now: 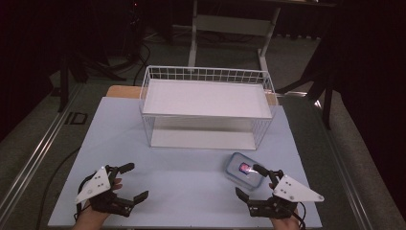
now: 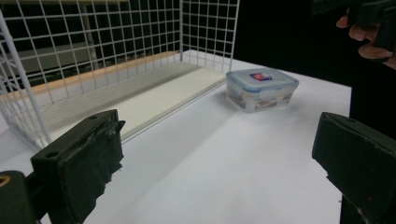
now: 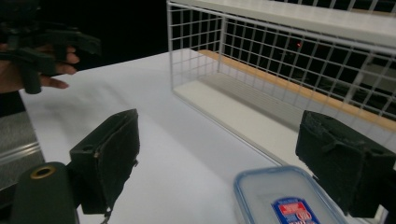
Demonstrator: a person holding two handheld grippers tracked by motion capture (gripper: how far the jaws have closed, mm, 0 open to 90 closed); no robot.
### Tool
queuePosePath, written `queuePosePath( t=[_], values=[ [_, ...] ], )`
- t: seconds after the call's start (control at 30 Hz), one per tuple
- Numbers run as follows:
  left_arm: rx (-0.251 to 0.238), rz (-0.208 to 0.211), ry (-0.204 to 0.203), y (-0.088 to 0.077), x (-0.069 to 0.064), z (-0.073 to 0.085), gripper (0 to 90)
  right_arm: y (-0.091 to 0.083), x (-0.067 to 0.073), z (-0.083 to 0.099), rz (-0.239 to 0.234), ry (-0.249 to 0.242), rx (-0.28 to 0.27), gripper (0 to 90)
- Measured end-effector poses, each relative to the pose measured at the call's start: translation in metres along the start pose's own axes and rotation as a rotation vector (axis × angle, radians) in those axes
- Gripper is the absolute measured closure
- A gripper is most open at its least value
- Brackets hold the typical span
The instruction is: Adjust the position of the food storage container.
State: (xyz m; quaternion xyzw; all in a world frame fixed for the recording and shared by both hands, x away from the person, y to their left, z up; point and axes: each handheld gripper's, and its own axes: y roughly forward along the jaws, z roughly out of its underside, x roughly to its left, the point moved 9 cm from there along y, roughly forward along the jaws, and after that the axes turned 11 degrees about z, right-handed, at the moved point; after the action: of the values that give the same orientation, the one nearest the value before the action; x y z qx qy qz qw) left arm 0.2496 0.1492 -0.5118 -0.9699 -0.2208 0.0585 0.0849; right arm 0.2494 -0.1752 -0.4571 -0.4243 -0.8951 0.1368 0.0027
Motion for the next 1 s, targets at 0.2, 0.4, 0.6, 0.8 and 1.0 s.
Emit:
queuePosePath(
  t=[0.2, 0.4, 0.6, 0.8, 1.0],
  values=[
    [-0.002, 0.0, 0.0, 0.0, -0.001, -0.001, 2.7, -0.004, 0.001, -0.018, -0.01, -0.013, -0.02, 12.9],
    [0.008, 0.007, -0.011, 0.004, -0.001, 0.001, 2.7, 0.004, -0.021, -0.024, 0.015, 0.051, 0.025, 12.4],
    [0.007, 0.011, -0.014, 0.006, -0.002, 0.002, 2.7, 0.012, -0.047, -0.011, 0.064, 0.092, 0.09, 14.6],
    [0.019, 0.019, -0.01, 0.009, -0.003, 0.003, 2.7, 0.017, -0.067, 0.016, 0.094, 0.138, 0.179, 29.1],
    [0.024, 0.023, -0.011, 0.01, -0.004, 0.004, 2.7, 0.014, -0.081, 0.044, 0.137, 0.128, 0.243, 40.9]
  ],
)
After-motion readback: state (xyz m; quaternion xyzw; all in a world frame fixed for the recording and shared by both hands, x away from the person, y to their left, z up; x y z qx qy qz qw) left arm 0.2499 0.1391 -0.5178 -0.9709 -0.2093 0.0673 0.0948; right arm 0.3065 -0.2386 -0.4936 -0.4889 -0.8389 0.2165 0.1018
